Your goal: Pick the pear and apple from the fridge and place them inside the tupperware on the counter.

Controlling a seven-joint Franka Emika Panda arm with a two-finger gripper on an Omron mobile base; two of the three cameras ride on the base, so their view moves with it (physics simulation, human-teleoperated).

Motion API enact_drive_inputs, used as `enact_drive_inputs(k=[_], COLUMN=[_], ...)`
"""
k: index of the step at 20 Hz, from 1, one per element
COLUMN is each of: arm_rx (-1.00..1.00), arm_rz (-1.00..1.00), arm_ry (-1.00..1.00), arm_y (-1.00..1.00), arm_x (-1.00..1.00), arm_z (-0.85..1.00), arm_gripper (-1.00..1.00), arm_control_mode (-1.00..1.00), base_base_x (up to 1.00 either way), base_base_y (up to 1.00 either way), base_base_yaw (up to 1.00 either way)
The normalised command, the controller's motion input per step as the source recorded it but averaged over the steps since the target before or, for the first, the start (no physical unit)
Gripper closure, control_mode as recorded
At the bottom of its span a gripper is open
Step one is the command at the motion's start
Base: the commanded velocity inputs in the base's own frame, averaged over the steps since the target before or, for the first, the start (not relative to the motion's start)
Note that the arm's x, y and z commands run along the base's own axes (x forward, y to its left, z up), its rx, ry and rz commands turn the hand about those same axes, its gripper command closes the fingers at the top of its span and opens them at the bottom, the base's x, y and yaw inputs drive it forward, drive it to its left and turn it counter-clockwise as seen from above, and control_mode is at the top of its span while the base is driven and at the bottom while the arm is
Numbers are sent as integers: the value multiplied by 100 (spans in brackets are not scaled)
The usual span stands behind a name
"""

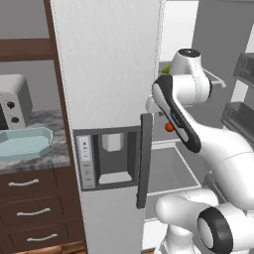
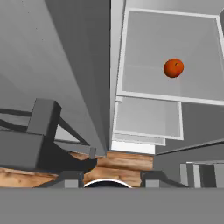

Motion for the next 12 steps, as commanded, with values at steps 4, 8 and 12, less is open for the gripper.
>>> enact_drive_inputs(k=[4,8,12], arm_rx=[0,40,43], arm_rz=[-9,-80,-100], arm_ry=[-15,-12,0], arm_y=[0,-24,-24], arm_x=[-27,-36,-26], arm_z=[-2,-12,-21], arm_gripper=[-100,-100,-100], arm_control_mode=[-100,-100,-100], base_base_x=[0,0,0], base_base_y=[0,0,0], base_base_yaw=[0,0,0])
